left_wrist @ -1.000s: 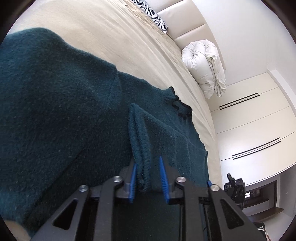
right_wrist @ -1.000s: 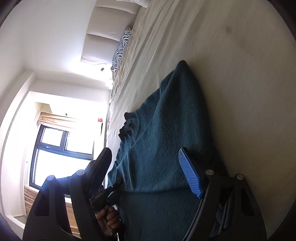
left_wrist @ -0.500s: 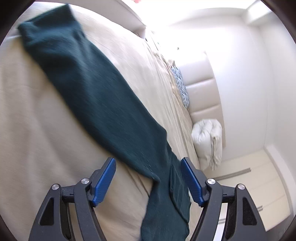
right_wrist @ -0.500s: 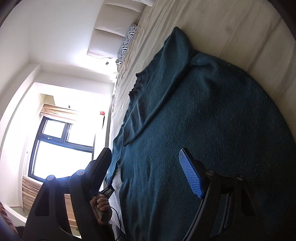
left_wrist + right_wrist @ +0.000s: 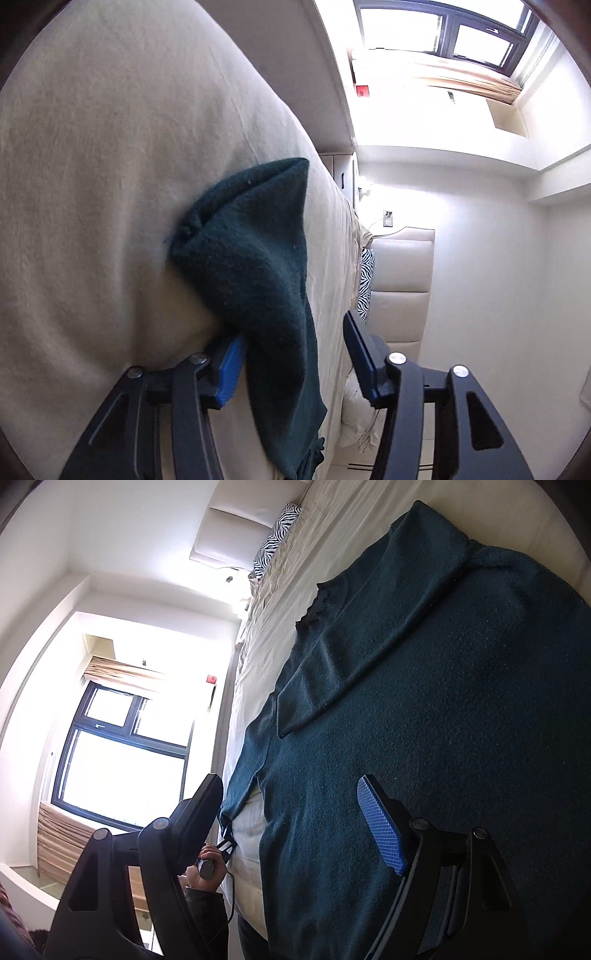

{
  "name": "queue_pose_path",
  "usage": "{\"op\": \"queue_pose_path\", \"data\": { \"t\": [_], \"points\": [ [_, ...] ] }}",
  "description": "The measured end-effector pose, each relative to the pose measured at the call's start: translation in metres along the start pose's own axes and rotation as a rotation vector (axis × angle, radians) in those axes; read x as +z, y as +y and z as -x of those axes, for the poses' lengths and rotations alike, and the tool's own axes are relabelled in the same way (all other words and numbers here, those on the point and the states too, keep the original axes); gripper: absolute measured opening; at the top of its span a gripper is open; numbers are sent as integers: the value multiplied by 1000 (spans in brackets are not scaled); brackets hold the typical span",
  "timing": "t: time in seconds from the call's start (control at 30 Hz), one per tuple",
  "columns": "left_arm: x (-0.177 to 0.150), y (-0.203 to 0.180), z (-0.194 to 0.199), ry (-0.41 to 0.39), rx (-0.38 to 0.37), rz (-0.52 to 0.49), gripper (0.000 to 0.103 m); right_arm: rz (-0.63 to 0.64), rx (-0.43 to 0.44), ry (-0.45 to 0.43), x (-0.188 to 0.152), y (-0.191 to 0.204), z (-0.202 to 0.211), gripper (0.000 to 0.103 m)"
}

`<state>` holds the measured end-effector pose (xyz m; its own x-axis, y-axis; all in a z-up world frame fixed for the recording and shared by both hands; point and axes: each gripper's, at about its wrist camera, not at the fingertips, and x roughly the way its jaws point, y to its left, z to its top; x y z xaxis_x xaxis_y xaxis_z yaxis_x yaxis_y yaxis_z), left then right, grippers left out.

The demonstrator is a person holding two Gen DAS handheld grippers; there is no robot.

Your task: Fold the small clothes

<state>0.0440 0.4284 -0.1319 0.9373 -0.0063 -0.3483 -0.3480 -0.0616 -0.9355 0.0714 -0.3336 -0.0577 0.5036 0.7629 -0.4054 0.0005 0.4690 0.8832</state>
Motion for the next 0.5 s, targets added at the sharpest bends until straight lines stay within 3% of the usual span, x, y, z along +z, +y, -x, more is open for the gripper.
{"op": "queue_pose_path", "data": {
  "t": [0.03, 0.13, 0.17, 0.3, 0.37, 0.5],
  "points": [
    [-1, 3, -1, -1, 12, 12, 32, 2, -1, 1, -3, 2, 0, 76],
    [-8, 14, 9, -38, 21, 77, 25, -5, -6, 2, -5, 1, 2, 76],
    [-7, 13, 18, -64, 35, 90, 26, -12, -7, 0, -6, 0, 2, 76],
    [-13, 3, 48, -197, 110, 63, 48, -15, -6, -2, -4, -3, 2, 76],
    [-9, -4, 40, -189, 128, 27, 59, -14, 2, -1, -4, -3, 1, 76],
    [-12, -12, 21, -178, 107, -8, 60, -11, 10, -3, -6, -3, 1, 76]
  ]
}}
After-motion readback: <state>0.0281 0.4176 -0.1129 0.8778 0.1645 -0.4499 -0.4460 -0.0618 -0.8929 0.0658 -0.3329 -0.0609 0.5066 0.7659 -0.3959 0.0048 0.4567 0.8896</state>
